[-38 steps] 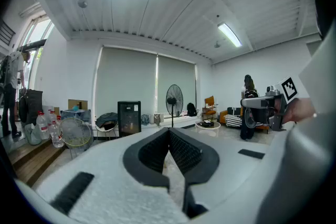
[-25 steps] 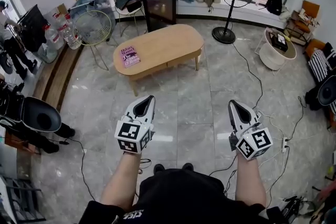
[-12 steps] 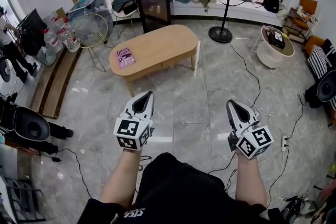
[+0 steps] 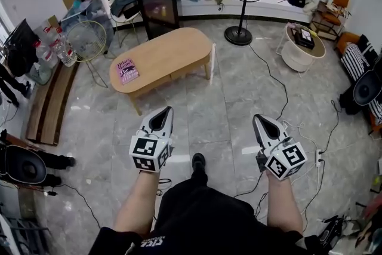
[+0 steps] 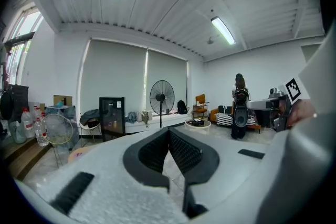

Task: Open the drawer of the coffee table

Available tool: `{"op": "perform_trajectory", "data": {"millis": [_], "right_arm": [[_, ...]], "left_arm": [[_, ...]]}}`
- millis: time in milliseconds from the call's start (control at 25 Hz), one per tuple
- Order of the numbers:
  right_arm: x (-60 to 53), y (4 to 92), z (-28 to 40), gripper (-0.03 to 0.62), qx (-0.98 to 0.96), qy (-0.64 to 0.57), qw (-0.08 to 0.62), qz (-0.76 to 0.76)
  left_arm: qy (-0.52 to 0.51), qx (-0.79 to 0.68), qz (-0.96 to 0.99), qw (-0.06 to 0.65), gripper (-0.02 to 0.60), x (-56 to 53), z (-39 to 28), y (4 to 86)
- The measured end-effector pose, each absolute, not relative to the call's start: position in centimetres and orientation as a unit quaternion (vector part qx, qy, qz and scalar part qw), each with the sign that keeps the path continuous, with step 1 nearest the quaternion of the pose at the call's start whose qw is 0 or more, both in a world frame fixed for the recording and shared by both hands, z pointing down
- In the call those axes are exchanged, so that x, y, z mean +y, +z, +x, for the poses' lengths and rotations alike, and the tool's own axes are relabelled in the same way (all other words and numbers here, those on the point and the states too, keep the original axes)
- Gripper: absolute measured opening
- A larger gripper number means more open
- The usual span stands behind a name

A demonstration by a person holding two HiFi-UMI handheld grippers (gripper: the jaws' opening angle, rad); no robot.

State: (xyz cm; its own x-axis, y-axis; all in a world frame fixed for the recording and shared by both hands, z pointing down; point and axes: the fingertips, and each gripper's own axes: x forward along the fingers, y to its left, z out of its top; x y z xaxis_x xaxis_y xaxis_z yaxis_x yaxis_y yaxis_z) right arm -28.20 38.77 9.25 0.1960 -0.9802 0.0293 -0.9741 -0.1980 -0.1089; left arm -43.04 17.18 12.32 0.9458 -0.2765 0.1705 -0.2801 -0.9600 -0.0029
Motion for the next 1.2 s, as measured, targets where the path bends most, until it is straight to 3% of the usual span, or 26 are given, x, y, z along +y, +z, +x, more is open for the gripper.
{"op": "perform_trajectory", "data": {"millis": [600,1200], "right_arm": [[26.2,12.0,-17.9,0.005,0.64,-0.096,-0.021,-0.762],[18.4,12.5,-10.7,0.005,0.643,-0.097,-0.027,-0.759]], "left_arm": [[0.101,-0.127,0.986,0.048,0.003,5.0,-30.0,16.6],[0.103,-0.13,0.985,0.054,0.003,-3.1,-23.8,16.9]]}}
